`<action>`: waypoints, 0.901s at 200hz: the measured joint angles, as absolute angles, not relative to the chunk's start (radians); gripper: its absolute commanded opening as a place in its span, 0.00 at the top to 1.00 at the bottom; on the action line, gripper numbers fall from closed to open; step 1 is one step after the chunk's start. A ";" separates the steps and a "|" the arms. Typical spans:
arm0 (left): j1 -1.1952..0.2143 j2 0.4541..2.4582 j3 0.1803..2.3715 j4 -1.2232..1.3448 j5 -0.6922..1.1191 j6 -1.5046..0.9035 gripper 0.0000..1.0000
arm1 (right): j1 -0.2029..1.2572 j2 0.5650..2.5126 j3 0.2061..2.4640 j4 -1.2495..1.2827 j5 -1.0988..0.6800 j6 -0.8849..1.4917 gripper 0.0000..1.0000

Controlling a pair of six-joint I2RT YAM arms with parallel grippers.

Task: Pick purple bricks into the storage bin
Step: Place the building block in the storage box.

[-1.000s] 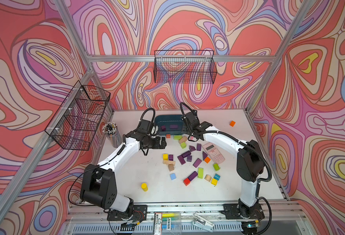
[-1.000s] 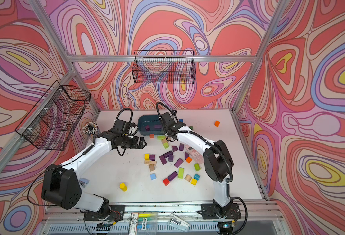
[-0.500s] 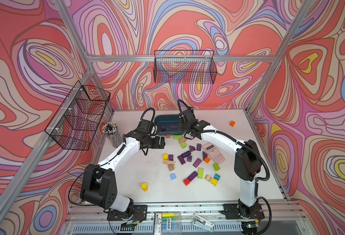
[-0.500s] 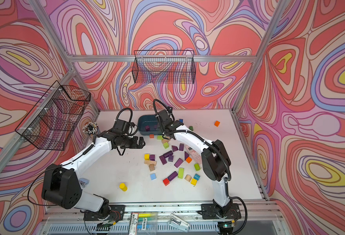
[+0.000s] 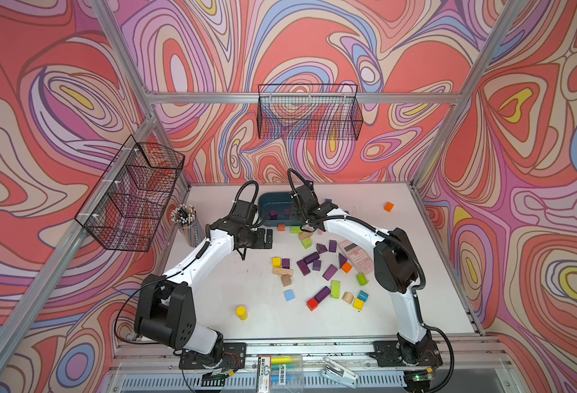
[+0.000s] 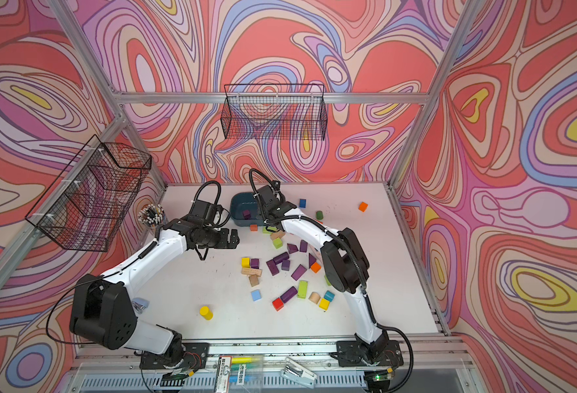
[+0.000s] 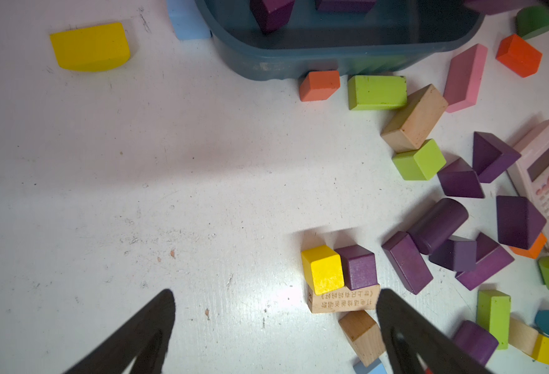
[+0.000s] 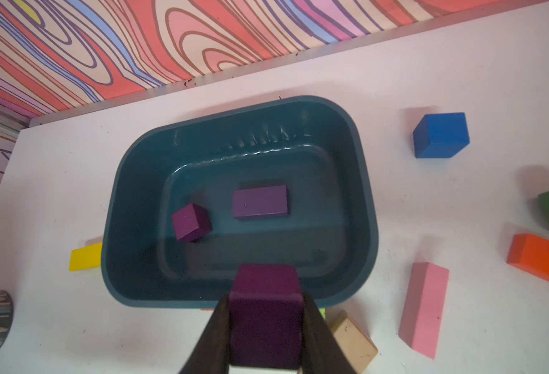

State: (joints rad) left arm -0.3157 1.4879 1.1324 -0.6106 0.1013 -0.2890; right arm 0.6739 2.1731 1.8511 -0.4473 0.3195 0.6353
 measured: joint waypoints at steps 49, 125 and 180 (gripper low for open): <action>-0.316 1.482 1.132 -0.610 0.075 -0.289 0.00 | 0.667 2.291 2.000 -0.450 0.321 0.587 0.72; -0.316 1.481 1.132 -0.610 0.073 -0.289 0.00 | 0.602 2.351 2.080 -0.478 0.266 0.535 0.71; -0.316 1.481 1.132 -0.610 0.075 -0.289 0.00 | 0.559 2.423 2.166 -0.488 0.215 0.453 0.71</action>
